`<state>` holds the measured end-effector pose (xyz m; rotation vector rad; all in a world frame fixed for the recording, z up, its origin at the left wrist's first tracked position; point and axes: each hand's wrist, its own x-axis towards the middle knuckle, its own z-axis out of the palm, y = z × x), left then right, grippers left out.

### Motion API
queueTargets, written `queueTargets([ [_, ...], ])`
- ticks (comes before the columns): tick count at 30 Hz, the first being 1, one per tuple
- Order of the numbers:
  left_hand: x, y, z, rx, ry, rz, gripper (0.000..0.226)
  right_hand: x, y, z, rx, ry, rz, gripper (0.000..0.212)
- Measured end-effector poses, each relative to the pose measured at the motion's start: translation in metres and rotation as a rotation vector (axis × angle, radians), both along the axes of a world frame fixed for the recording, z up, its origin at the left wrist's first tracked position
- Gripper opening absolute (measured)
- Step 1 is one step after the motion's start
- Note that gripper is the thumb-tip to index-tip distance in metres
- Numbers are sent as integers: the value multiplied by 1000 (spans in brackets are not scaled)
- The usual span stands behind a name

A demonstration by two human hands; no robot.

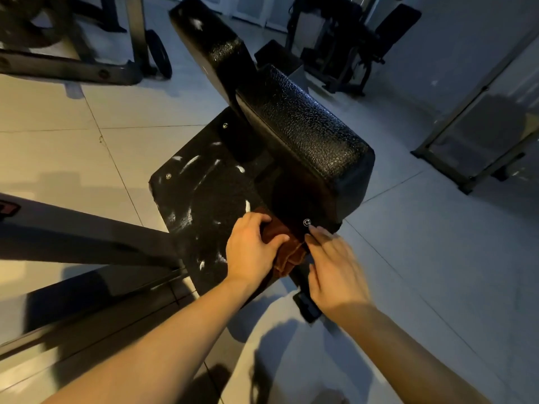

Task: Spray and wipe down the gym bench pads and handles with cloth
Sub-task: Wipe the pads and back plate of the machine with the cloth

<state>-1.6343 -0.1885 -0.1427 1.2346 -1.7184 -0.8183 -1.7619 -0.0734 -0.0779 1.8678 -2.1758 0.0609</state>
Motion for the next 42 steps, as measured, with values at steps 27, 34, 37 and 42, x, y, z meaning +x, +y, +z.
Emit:
queueTargets([
  [27, 8, -21, -16, 238, 151, 213, 9, 1, -19, -30, -145, 10, -5, 52],
  [34, -8, -39, 1, -98, 63, -27, 8, -5, -17, -43, -403, -54, 132, 46],
  [37, 36, -51, -44, 36, 33, 154, 5, -4, -17, -46, -418, -87, 145, 43],
  [42, 72, -52, -66, 372, 52, 391, 8, -2, -16, -48, -352, -100, 111, 45],
])
